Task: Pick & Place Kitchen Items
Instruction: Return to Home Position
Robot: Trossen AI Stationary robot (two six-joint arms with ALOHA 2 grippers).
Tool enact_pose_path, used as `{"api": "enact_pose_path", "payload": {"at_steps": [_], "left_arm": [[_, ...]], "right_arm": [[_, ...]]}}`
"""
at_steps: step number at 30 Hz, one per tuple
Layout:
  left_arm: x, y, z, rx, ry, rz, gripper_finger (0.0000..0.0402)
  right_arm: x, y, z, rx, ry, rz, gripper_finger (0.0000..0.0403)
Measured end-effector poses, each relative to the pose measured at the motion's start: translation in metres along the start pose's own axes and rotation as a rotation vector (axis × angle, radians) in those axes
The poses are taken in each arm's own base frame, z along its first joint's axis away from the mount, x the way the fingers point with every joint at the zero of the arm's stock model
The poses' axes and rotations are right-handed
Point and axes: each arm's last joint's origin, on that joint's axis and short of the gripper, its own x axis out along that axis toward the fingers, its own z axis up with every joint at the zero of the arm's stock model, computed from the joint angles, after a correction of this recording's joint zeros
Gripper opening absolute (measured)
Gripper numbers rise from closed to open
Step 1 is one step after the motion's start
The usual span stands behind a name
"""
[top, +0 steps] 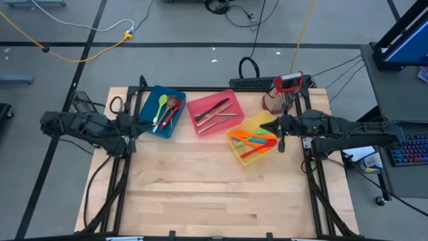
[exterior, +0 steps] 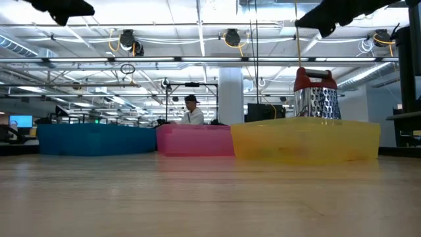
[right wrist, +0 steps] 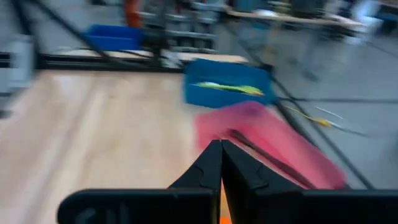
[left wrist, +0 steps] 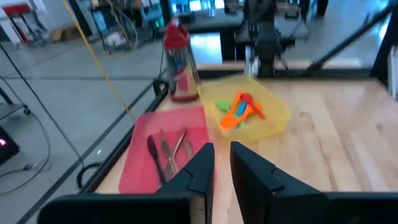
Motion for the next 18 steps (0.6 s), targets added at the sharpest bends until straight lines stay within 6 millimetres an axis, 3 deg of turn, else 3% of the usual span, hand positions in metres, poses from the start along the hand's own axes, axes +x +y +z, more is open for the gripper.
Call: {"api": "enact_pose_path", "payload": {"at_steps": [9, 18], "left_arm": [[0.007, -0.003, -0.049, 0.003, -0.211, 0.004, 0.0056], [0.023, -0.012, -0.084, 0.08, -0.337, -0.022, 0.0056]], "right_arm": [[0.0, 0.003, 0.005, -0.024, -0.14, 0.081, 0.0001], [0.003, 0.007, -0.042, -0.038, -0.277, 0.066, 0.0001]]}}
